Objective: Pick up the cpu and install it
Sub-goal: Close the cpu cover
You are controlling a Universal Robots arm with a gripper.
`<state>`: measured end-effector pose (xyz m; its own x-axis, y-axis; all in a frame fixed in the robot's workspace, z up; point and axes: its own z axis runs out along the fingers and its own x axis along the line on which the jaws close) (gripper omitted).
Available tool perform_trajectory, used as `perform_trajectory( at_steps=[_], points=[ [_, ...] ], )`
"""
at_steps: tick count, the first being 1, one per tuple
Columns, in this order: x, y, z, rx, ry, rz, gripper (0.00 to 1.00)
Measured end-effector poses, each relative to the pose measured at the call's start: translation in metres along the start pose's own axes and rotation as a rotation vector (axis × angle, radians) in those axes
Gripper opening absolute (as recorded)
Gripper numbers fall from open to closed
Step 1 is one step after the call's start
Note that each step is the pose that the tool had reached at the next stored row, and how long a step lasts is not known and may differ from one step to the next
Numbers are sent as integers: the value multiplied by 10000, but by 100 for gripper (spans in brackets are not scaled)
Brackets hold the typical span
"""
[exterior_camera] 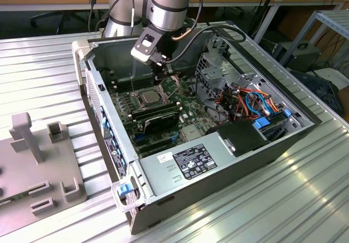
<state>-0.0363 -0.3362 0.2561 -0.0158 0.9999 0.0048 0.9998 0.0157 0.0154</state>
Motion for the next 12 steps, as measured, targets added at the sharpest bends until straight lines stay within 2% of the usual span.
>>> perform_trajectory(
  at_steps=[5, 9, 12],
  points=[
    [0, 1, -26, 0, -1, -2, 11],
    [0, 2, -80, 0, -1, -1, 11],
    [1, 2, -88, -1, 3, -2, 11]
  ],
)
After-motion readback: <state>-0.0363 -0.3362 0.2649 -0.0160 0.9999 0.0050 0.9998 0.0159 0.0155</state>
